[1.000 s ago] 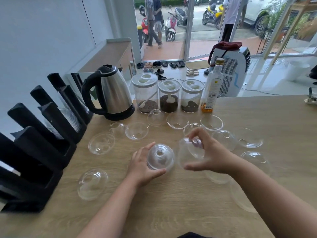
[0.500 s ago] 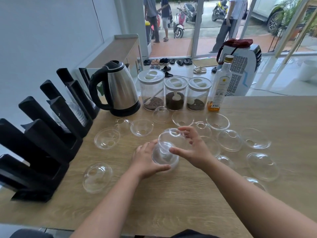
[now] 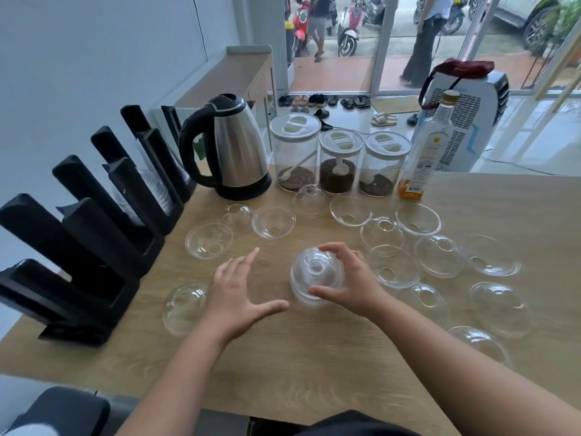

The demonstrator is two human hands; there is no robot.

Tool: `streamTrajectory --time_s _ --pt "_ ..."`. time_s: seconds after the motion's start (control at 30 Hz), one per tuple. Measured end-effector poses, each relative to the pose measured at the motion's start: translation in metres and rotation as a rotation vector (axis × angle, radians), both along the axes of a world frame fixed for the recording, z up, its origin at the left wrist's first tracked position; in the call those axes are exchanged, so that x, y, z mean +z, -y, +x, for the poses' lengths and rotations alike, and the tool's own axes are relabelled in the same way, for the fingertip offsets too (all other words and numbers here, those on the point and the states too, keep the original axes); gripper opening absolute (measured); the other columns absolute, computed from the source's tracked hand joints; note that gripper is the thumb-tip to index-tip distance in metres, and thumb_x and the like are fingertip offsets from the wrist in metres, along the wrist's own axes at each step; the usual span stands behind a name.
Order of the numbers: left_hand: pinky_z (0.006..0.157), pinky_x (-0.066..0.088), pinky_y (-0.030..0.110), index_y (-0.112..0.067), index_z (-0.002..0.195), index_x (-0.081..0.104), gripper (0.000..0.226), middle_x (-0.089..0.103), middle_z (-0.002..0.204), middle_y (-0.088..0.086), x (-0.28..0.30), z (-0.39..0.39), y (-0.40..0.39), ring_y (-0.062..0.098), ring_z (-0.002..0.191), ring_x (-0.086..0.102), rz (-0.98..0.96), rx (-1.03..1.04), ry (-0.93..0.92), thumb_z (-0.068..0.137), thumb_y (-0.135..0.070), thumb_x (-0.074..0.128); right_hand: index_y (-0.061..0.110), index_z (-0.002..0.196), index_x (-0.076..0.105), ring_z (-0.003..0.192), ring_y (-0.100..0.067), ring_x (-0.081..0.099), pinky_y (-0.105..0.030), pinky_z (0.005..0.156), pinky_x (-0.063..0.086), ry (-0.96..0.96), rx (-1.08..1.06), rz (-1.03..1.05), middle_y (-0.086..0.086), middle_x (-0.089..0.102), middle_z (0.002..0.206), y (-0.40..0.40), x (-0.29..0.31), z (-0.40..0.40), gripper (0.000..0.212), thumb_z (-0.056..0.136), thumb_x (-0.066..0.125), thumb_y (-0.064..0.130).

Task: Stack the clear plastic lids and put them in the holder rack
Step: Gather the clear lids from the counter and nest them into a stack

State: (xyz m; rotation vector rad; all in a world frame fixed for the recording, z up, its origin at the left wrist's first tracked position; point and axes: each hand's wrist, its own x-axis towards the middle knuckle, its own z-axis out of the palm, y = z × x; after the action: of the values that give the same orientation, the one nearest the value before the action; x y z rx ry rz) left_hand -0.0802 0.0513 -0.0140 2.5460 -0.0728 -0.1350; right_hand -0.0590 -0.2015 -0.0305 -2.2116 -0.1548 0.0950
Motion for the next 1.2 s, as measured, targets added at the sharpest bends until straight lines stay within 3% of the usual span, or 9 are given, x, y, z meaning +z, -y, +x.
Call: streamTrajectory --time_s 0.1,0.2,0.3,0.47,0.6,0.73,0.87,1.07,1.2 --pt "0.114 0.027 0.046 -0.035 0.147 0.036 0.089 0.043 0.148 -0.005 0.003 -0.012 -0.029 0.026 0.141 0.025 0.106 0.12 0.131 0.07 -0.067 0.069 0.047 0.129 0.041 0.131 -0.012 0.034 -0.035 0.11 0.031 -0.017 0.008 0.062 0.02 0.042 0.123 0.003 0.005 0.0 0.089 0.055 0.089 0.05" --pt "0.115 0.026 0.047 -0.034 0.141 0.046 0.078 0.044 0.146 -0.003 0.005 -0.022 -0.06 0.028 0.139 0.023 0.193 0.233 0.151 0.073 -0.059 0.073 0.046 0.132 0.041 0.131 -0.013 0.036 -0.035 0.107 0.031 0.034 -0.042 0.119 0.008 0.043 0.135 0.013 0.018 -0.002 0.083 0.06 0.079 0.061" --pt "0.117 0.023 0.046 -0.04 0.145 0.04 0.09 0.031 0.155 -0.005 0.007 -0.031 -0.089 0.027 0.143 0.013 0.279 0.298 0.002 0.066 -0.068 0.073 0.038 0.13 0.048 0.136 -0.017 0.034 -0.038 0.111 0.03 0.047 -0.028 -0.076 0.012 0.042 0.136 0.042 0.033 0.003 0.065 0.073 0.078 0.048" --pt "0.117 0.024 0.055 -0.051 0.15 0.015 0.119 0.01 0.164 -0.004 0.002 -0.032 -0.107 0.032 0.148 0.011 0.198 0.319 -0.216 0.052 -0.071 0.08 0.047 0.146 0.022 0.149 -0.032 0.012 -0.049 0.119 0.021 -0.287 0.026 -0.602 -0.006 0.008 0.162 0.081 0.044 0.019 0.11 0.055 0.083 0.061" --pt "0.116 0.026 0.055 -0.051 0.151 0.011 0.119 0.013 0.163 -0.002 -0.006 -0.031 -0.1 0.031 0.148 0.016 0.115 0.329 -0.224 0.058 -0.059 0.085 0.047 0.148 0.017 0.147 -0.038 0.012 -0.052 0.116 0.022 -0.345 -0.035 -0.673 -0.013 0.014 0.16 0.085 0.035 0.019 0.121 0.049 0.082 0.068" --pt "0.11 0.037 0.047 -0.047 0.151 0.016 0.106 0.026 0.154 -0.001 -0.016 -0.03 -0.091 0.023 0.139 0.035 0.037 0.317 -0.16 0.068 -0.05 0.083 0.041 0.147 0.025 0.138 -0.036 0.03 -0.05 0.109 0.033 -0.266 -0.122 -0.619 -0.012 0.032 0.15 0.075 0.024 0.017 0.104 0.061 0.083 0.057" --pt "0.108 0.041 0.047 -0.049 0.148 0.023 0.097 0.029 0.146 -0.006 -0.022 -0.027 -0.083 0.02 0.134 0.04 0.005 0.288 -0.144 0.07 -0.051 0.081 0.042 0.144 0.029 0.136 -0.034 0.03 -0.048 0.108 0.032 -0.235 -0.124 -0.535 -0.01 0.035 0.144 0.069 0.023 0.015 0.096 0.064 0.084 0.046" --pt "0.109 0.038 0.049 -0.049 0.145 0.029 0.094 0.037 0.148 -0.005 -0.032 -0.021 -0.069 0.026 0.135 0.036 0.0 0.277 -0.088 0.067 -0.052 0.082 0.051 0.137 0.033 0.117 -0.024 0.044 -0.032 0.097 0.041 -0.202 -0.071 -0.136 -0.006 0.026 0.136 0.061 0.028 0.005 0.094 0.065 0.089 0.029" --pt "0.102 0.04 0.035 -0.047 0.139 0.04 0.09 0.041 0.134 -0.007 -0.028 -0.021 -0.052 0.016 0.123 0.045 -0.143 0.273 0.029 0.064 -0.043 0.088 0.039 0.126 0.041 0.119 -0.02 0.047 -0.025 0.09 0.042 -0.098 -0.118 0.118 -0.008 0.037 0.133 0.059 0.019 -0.007 0.08 0.065 0.089 0.018"
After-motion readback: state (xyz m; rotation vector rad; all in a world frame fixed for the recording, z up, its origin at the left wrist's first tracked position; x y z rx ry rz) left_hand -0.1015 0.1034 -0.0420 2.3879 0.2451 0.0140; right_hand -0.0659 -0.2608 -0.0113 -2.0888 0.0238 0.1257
